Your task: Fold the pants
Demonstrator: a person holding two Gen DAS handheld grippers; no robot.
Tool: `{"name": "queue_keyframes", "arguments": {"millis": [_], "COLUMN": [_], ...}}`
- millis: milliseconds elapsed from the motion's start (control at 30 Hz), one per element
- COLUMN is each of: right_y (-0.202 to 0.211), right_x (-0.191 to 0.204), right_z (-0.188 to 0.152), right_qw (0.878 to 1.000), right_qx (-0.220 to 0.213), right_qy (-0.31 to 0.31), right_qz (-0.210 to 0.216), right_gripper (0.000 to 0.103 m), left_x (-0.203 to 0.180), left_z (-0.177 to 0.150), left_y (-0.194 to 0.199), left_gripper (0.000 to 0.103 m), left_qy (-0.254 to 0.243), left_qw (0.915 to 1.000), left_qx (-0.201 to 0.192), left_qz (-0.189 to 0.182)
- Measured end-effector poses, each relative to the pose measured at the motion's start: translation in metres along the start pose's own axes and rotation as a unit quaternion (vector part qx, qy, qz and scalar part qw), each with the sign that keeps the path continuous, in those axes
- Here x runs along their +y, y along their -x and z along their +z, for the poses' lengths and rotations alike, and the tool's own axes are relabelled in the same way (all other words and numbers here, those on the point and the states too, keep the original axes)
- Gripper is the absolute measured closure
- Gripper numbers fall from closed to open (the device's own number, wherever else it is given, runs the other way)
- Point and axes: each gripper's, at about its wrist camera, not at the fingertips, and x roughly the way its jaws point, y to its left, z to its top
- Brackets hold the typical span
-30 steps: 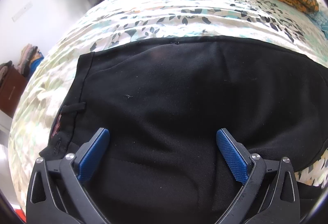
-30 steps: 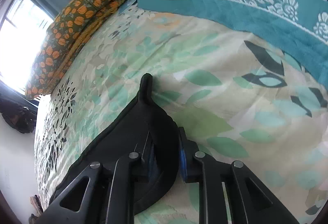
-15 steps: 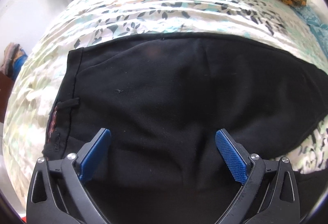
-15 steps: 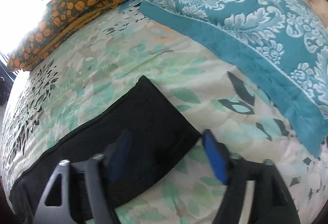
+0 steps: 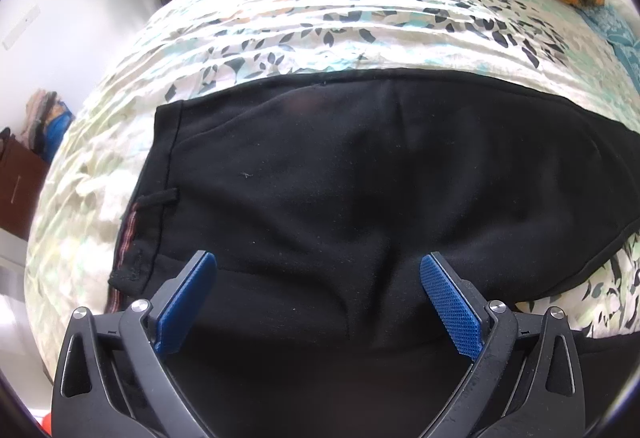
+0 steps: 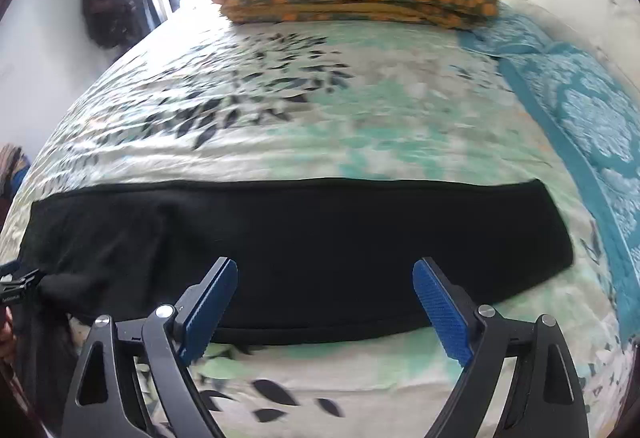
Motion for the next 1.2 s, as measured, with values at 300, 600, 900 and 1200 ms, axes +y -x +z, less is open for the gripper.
{"name": "queue_keyframes", "arguments": {"millis": [300, 600, 900, 1200], "right_y": [-0.061, -0.106, -0.138, -0.133], "right_x": [0.157, 0.177, 0.234, 0.091], "right_z": [-0.009, -0.006, 0.002, 0.008], "right_qw": [0.993, 0.993, 0.985, 0.993], "right_qx": [0.061, 0.099, 0.114, 0.11], "right_qy": [0.073, 0.069, 0.114, 0.033], "right_qz": [0.076, 0.019, 0.062, 0.026], "right_gripper": [0.014, 0.001, 0.0, 0.0], "left_x": [0.002, 0.022, 0.01, 0.046], "left_z": [0.003, 0.027, 0.054, 0.05], "left_y": [-0.021, -0.024, -0.064, -0.06], "left_gripper": [0.001, 0.001, 0.0, 0.0], "left_qy": [0.006, 0.015, -0.018, 0.002], "left_qw": [0.9998, 0.9999, 0.9998, 1.0], "left_qx": [0.015, 0.007, 0.006, 0.001], "left_qz": [0.009, -0.005, -0.004, 0.008]}}
